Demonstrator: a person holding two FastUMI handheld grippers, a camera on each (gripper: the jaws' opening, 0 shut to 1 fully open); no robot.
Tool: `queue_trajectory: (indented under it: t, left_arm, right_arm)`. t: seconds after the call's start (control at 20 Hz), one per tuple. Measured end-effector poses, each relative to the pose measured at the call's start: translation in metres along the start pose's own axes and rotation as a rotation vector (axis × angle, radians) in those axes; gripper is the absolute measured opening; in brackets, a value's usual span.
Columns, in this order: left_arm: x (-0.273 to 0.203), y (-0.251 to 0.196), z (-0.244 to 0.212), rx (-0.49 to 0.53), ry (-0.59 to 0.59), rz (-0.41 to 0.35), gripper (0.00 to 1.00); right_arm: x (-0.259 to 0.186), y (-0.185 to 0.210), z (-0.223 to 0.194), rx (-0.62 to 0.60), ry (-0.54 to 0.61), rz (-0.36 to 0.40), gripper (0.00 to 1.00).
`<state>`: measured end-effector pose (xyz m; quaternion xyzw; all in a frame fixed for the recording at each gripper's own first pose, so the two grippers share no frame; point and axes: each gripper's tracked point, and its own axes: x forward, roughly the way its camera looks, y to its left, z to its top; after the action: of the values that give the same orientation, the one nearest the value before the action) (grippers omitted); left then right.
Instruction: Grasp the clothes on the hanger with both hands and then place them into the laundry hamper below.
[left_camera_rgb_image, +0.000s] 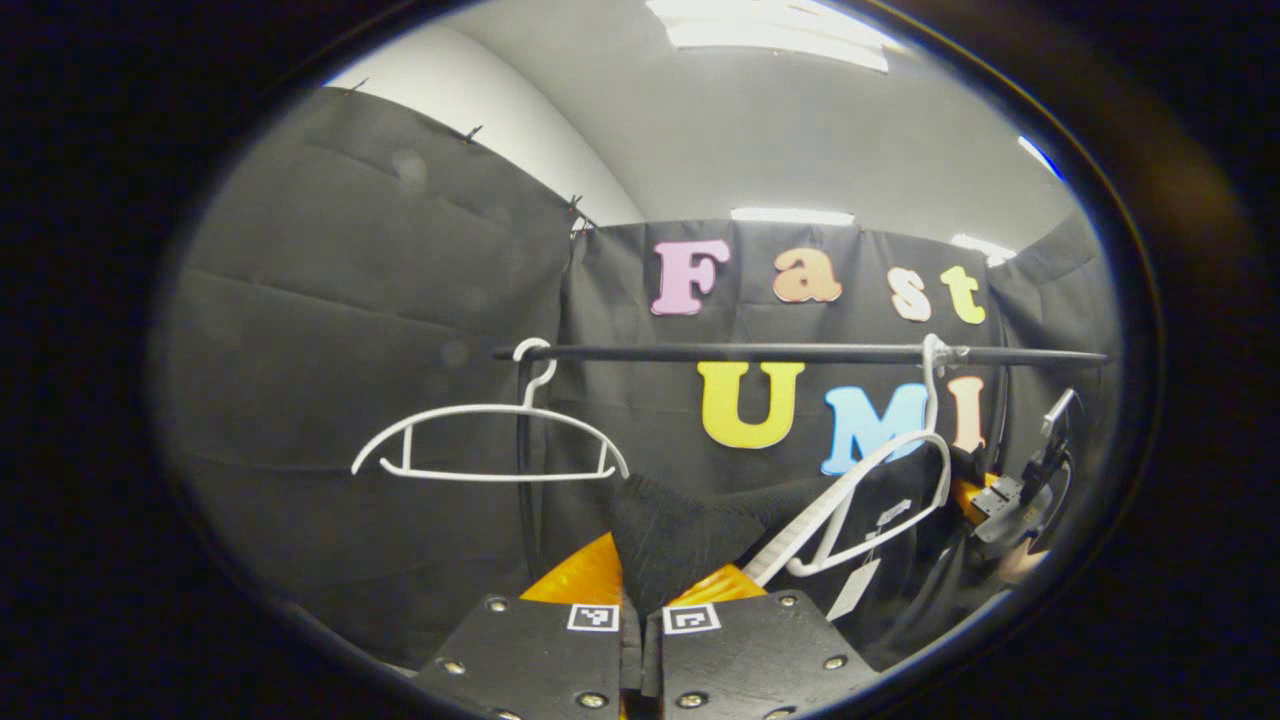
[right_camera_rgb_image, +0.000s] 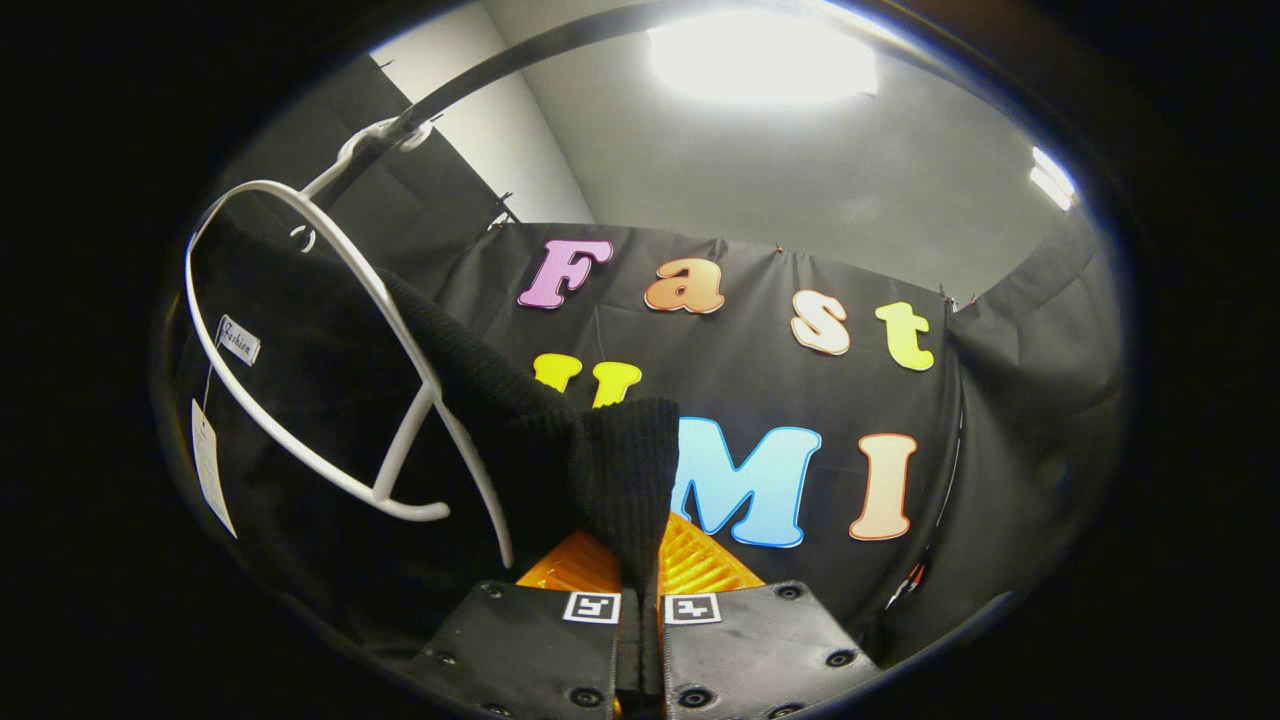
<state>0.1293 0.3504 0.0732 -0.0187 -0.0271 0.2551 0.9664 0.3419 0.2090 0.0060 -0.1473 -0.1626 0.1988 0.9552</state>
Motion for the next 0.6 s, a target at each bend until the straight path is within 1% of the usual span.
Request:
queue_trajectory:
  t: [0.15,0.2,0.3,0.4,0.6]
  left_arm:
    - [0.002,0.005,-0.019,-0.016,0.036,0.021,0.01]
    - [-0.003,0.007,-0.024,-0.019,0.046,0.030,0.01]
    - [-0.014,0.005,-0.038,-0.008,0.067,0.044,0.01]
    - [-0.023,-0.003,-0.056,-0.003,0.102,0.051,0.02]
    - [-0.047,-0.020,-0.078,-0.022,0.152,0.051,0.01]
  right_arm:
    - [0.003,0.012,-0.017,-0.028,0.028,0.027,0.02]
    - [0.001,0.015,-0.019,-0.049,0.031,0.032,0.00]
    - [-0.005,0.019,-0.022,-0.055,0.030,0.045,0.02]
    - [-0.003,0.020,-0.030,-0.045,0.037,0.057,0.02]
    - [-0.011,0.026,-0.054,-0.081,0.070,0.083,0.02]
